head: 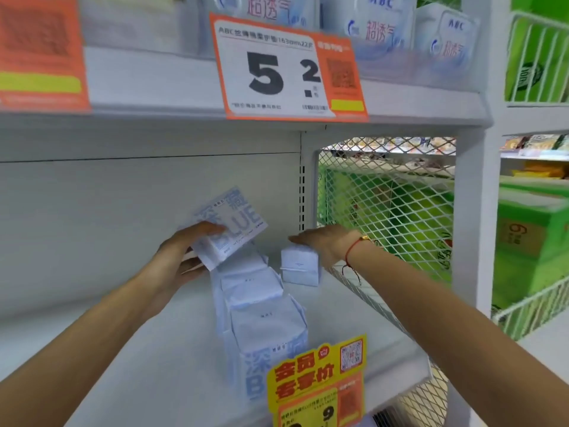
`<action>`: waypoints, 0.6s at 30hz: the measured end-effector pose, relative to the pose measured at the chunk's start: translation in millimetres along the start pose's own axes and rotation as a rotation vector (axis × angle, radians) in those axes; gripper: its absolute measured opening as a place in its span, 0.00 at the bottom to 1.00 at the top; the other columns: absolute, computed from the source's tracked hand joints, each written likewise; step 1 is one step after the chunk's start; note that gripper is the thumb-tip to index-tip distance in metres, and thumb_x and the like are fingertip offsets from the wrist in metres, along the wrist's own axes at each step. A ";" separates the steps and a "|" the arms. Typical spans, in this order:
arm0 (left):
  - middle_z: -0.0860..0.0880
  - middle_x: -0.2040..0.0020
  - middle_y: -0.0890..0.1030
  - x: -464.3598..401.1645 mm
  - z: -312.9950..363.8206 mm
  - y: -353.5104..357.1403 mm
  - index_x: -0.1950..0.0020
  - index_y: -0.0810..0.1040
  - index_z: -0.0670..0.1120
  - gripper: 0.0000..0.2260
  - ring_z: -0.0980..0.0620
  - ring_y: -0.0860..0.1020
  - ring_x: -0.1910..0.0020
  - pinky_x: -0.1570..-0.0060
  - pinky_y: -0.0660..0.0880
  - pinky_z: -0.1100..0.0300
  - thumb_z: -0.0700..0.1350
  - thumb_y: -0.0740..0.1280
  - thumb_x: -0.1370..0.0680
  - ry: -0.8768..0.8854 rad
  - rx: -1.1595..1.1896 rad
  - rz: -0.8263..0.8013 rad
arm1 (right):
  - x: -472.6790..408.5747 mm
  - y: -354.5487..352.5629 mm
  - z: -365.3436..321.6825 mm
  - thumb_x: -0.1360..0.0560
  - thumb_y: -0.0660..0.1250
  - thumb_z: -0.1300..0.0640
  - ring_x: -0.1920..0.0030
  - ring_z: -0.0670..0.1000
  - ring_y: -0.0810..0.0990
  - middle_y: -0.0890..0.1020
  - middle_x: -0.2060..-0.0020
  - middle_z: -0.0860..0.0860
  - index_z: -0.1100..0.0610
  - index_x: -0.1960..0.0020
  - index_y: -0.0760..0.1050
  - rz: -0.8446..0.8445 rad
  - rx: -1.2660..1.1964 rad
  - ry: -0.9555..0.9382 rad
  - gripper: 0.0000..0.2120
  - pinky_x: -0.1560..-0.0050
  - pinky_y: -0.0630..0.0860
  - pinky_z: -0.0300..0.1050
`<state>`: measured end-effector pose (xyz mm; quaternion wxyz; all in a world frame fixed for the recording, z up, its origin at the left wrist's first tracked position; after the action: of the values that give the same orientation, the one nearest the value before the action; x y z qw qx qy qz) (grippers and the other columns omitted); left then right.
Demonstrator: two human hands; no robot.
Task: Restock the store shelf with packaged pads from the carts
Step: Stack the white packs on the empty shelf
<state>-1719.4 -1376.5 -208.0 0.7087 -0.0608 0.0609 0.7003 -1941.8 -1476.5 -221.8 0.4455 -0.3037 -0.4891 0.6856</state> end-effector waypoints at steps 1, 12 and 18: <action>0.54 0.50 0.81 -1.3 -1.6 -2.1 0.55 0.83 0.53 0.21 0.53 0.80 0.52 0.49 0.74 0.59 0.56 0.71 0.45 -0.004 0.003 -0.002 | -4.5 2.8 -0.4 0.26 0.65 0.55 0.32 0.58 0.70 0.62 0.27 0.53 0.44 0.23 0.49 0.026 0.000 0.005 0.37 0.38 0.72 0.51; 0.53 0.48 0.83 -1.3 -12.4 -14.3 0.42 0.77 0.49 0.33 0.55 0.80 0.49 0.53 0.72 0.64 0.49 0.75 0.47 0.109 -0.012 0.204 | 14.1 7.1 -9.9 0.33 0.75 0.60 0.44 0.59 0.74 0.64 0.34 0.59 0.60 0.30 0.57 0.024 -0.340 0.088 0.38 0.51 0.73 0.46; 0.53 0.48 0.79 2.8 -13.8 -19.3 0.39 0.71 0.46 0.27 0.62 0.77 0.53 0.61 0.74 0.74 0.34 0.76 0.35 0.297 0.091 0.533 | 28.8 2.8 -5.3 0.27 0.69 0.58 0.40 0.56 0.74 0.73 0.38 0.54 0.53 0.29 0.66 0.221 -0.245 0.030 0.27 0.46 0.70 0.44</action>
<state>-1700.1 -1376.4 -222.2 0.4856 -0.1127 0.2088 0.8414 -1950.2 -1448.6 -225.6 0.3343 -0.4176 -0.5260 0.6612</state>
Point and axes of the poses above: each hand's wrist, its own x-axis away from the middle knuckle, its own y-axis out of the palm, z = x × y, the point moved 7 cm from there along -x, towards the middle knuckle
